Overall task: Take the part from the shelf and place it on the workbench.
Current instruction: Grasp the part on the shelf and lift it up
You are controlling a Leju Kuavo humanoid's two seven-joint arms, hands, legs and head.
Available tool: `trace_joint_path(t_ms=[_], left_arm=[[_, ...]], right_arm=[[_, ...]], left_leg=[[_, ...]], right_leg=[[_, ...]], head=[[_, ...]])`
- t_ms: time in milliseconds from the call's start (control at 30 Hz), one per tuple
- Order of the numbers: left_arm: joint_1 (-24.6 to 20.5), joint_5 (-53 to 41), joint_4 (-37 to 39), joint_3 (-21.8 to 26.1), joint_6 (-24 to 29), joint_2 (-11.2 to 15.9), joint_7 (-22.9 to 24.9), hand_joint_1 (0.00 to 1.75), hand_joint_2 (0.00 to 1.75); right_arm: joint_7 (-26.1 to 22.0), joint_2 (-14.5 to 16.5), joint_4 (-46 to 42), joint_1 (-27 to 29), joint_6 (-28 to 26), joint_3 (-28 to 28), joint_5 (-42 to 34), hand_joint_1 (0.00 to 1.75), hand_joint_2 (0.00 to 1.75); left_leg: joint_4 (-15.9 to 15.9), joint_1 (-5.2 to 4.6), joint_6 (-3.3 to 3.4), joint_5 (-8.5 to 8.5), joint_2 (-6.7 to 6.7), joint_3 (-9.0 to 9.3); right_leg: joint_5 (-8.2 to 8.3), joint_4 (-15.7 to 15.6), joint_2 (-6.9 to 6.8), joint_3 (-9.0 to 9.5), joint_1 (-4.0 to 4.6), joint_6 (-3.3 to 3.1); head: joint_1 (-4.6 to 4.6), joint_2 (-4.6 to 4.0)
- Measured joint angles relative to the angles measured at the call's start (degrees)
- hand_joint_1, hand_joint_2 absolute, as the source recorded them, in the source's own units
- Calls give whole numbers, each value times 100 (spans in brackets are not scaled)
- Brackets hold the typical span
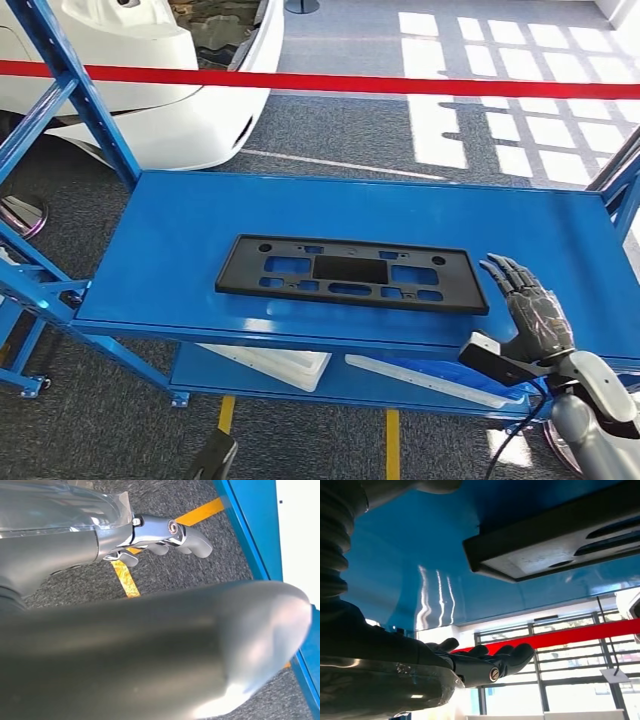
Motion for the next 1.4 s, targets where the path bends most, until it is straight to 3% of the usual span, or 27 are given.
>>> trace_joint_path(t_ms=[667, 1400], left_arm=[[-38, -172, 0, 13, -38, -26, 45, 0, 0], [-51, -294, 0, 43, -63, -38, 72, 0, 0]], right_arm=[[55, 564, 904, -793, 255, 1019, 66, 0, 175], [253, 889, 1552, -1278, 150, 1426, 160, 0, 175]], left_leg=[[0, 0, 0, 1, -1, 0], [1, 0, 0, 2, -1, 8]], right_leg=[[1, 2, -3, 0, 1, 1], [3, 2, -1, 5, 1, 0]], head=[[0, 0], [0, 0]])
